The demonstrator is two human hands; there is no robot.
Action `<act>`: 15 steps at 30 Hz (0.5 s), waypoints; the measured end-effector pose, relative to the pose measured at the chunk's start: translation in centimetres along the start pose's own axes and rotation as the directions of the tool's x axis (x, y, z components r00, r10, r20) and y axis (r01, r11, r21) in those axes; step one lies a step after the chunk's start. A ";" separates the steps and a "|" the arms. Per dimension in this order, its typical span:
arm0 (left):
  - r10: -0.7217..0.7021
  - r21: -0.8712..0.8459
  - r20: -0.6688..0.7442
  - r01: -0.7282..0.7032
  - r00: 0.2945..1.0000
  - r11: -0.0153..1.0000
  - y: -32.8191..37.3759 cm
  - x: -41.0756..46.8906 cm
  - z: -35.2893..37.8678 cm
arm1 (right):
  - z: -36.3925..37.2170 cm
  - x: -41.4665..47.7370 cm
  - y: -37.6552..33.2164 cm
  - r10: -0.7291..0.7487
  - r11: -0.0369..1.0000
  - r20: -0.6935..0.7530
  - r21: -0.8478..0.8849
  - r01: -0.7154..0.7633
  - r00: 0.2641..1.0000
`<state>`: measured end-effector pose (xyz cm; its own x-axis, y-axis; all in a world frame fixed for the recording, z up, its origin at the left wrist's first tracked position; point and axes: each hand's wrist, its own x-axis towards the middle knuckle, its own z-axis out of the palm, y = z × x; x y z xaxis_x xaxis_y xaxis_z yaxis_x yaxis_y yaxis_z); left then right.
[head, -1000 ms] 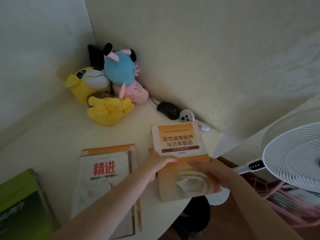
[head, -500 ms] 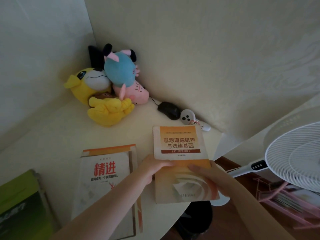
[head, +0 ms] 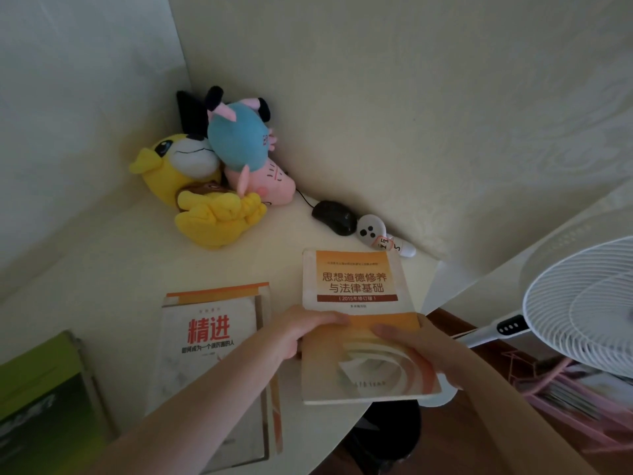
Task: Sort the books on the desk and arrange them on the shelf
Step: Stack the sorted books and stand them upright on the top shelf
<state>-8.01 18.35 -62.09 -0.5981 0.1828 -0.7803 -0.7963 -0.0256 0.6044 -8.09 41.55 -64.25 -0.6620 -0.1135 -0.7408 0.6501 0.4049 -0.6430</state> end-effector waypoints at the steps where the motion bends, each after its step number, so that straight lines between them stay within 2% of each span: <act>1: -0.001 0.013 -0.006 0.001 1.000 1.000 -0.1 -0.1 -0.1 | 0.2 -0.2 -0.1 -0.008 1.000 -0.018 0.001 0.008 1.000; 4: 0.003 0.006 -0.040 -0.003 0.999 1.000 -0.8 -0.5 -0.4 | 0.6 -1.1 0.2 -0.060 0.998 -0.046 -0.012 0.059 0.997; 8: 0.096 -0.057 -0.098 -0.102 0.991 0.993 -1.6 -0.3 -0.5 | 0.6 -1.9 1.1 -0.126 0.992 0.003 -0.022 0.126 0.992; 15: 0.134 -0.097 -0.099 -0.144 0.986 0.985 -2.1 -0.6 0.0 | 0.3 -3.8 1.8 -0.187 0.981 -0.001 0.054 0.186 0.982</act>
<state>-5.98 18.29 -62.87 -0.7057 0.0795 -0.7040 -0.7068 -0.1472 0.6919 -4.32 42.39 -62.67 -0.7722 -0.1860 -0.6075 0.5345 0.3269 -0.7794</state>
